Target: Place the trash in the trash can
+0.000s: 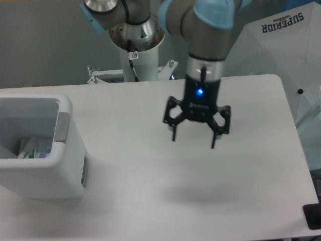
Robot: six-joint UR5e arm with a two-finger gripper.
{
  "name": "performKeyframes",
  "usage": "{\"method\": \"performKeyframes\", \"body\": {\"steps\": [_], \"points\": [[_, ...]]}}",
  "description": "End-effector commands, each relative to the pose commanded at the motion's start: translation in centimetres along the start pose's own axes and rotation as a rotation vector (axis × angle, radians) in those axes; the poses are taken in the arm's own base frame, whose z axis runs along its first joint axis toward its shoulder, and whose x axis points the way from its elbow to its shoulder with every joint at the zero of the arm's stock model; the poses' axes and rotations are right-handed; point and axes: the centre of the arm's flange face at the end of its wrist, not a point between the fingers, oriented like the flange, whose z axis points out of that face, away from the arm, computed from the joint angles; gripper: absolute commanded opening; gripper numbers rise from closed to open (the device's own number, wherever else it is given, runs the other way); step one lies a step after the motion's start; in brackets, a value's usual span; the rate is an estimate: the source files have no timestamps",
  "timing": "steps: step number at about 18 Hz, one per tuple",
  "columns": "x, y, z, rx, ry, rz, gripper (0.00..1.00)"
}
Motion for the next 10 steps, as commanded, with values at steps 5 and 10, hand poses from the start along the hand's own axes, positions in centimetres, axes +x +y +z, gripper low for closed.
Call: {"method": "performKeyframes", "body": {"steps": [5, 10], "points": [[-2.2, 3.9, 3.9, -0.145, -0.001, 0.158, 1.0], [-3.1, 5.9, 5.1, -0.252, 0.006, 0.229, 1.0]]}}
